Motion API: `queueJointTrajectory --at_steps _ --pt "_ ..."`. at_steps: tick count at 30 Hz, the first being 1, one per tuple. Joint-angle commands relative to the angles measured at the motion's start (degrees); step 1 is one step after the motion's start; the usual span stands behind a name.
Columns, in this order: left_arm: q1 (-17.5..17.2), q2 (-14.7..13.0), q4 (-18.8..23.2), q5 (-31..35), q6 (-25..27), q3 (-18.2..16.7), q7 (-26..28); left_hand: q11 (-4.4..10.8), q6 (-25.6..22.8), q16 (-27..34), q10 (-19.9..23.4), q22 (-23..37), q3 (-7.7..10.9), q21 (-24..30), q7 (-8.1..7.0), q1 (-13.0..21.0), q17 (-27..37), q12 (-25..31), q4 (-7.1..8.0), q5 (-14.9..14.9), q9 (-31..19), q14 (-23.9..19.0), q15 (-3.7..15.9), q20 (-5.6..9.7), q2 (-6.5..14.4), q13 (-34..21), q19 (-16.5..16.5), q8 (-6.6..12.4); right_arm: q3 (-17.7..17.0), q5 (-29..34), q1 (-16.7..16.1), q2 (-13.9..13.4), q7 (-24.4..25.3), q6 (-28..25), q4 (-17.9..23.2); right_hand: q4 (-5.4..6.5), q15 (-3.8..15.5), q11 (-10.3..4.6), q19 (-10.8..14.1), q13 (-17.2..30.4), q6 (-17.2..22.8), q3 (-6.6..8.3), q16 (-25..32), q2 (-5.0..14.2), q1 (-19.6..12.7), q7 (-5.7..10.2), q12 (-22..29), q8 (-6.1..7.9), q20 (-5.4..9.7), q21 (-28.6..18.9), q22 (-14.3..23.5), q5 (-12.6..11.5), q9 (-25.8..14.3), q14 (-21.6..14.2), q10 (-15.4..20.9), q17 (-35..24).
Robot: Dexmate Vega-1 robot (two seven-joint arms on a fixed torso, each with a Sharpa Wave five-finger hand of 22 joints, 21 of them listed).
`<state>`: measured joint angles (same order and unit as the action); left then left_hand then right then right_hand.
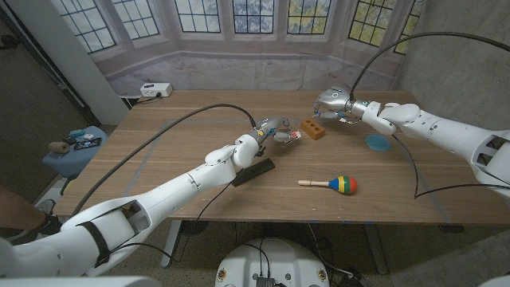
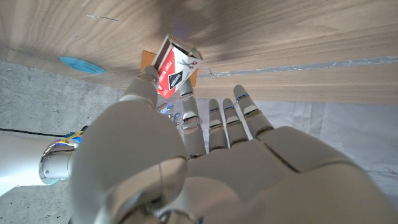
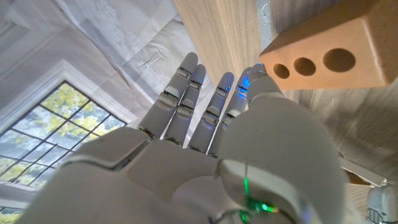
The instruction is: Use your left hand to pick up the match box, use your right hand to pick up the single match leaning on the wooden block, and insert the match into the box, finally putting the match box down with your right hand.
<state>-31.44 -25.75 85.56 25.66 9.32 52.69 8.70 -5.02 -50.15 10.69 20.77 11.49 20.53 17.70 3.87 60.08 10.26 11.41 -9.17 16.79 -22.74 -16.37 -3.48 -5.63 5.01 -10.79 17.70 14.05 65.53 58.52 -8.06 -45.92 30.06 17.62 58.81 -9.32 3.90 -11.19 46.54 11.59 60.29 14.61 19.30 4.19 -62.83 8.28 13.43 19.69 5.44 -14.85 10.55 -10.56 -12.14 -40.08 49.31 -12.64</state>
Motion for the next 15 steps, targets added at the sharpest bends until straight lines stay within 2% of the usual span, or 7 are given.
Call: queueJointTrajectory --at_steps 1,15 --pt "-0.61 -0.11 0.05 -1.05 -1.58 -0.98 1.05 0.24 -0.74 0.13 -0.08 0.16 0.04 0.14 -0.62 -0.14 0.16 0.05 0.04 0.41 -0.29 -0.02 0.29 0.34 0.12 -0.19 0.03 0.25 -7.99 0.39 -7.74 -4.07 -1.89 -5.44 10.63 0.10 9.48 -0.01 0.35 0.16 0.24 -0.36 0.16 0.17 -0.54 -0.01 -0.20 0.19 4.56 -0.22 0.09 -0.16 -0.25 -0.71 0.39 -0.16" --pt "-0.97 -1.23 -0.91 -4.07 -7.89 -2.14 -0.25 0.64 -0.08 -0.05 -0.39 0.15 0.04 -0.12 -0.85 -0.37 0.19 -0.05 0.19 0.39 -0.12 0.56 0.68 0.68 0.05 -0.19 -0.69 -0.18 -14.75 -0.15 -15.28 -6.28 -3.47 -9.77 18.11 0.28 9.48 0.11 0.45 0.17 0.29 -0.61 -0.03 0.23 -0.60 -0.08 -0.41 0.18 4.54 -0.26 0.10 -0.14 -0.26 -1.12 0.49 -0.10"
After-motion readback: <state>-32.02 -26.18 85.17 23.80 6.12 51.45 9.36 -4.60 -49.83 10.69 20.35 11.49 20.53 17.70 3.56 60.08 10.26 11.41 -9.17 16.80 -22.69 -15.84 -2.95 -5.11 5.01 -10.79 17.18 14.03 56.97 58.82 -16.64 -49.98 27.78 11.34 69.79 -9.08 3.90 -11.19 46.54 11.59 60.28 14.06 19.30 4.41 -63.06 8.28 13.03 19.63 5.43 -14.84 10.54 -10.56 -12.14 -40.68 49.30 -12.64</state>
